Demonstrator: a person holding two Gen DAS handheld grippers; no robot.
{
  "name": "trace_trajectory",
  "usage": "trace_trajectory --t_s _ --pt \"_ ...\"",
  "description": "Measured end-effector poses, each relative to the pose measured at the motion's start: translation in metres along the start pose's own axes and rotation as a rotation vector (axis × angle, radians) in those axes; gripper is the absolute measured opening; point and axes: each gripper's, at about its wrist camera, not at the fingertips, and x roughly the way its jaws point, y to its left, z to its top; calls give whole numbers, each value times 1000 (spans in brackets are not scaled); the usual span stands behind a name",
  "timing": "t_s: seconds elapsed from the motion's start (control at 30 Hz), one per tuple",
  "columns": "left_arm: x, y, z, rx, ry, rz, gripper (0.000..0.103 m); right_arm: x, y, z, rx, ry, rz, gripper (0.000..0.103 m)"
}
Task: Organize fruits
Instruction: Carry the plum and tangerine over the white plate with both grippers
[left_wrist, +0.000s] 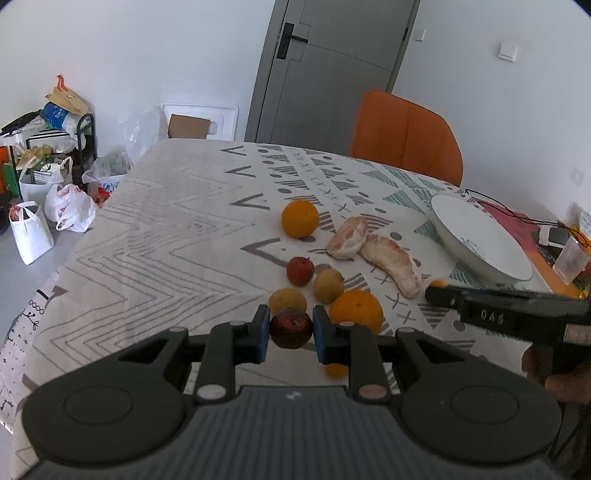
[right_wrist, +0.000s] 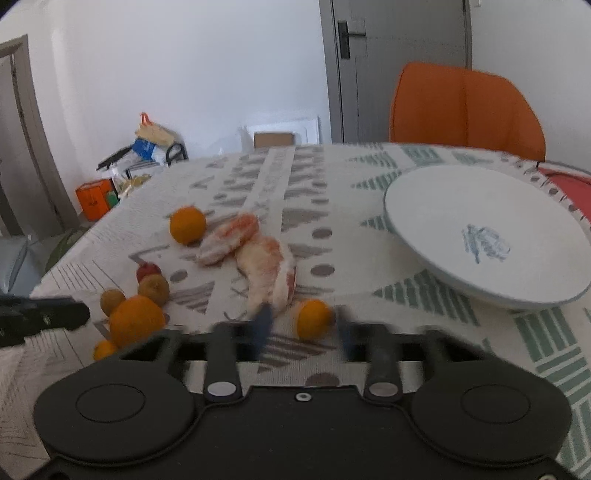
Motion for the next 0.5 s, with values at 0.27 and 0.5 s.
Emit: trace_trajectory --t_s 0.27,0.5 --pt "0 -13 6 30 -14 -11 23 -33 -9 2 11 -85 27 20" --pt "0 -34 11 70 -38 -49 23 -56 -28 3 48 -128 3 20"
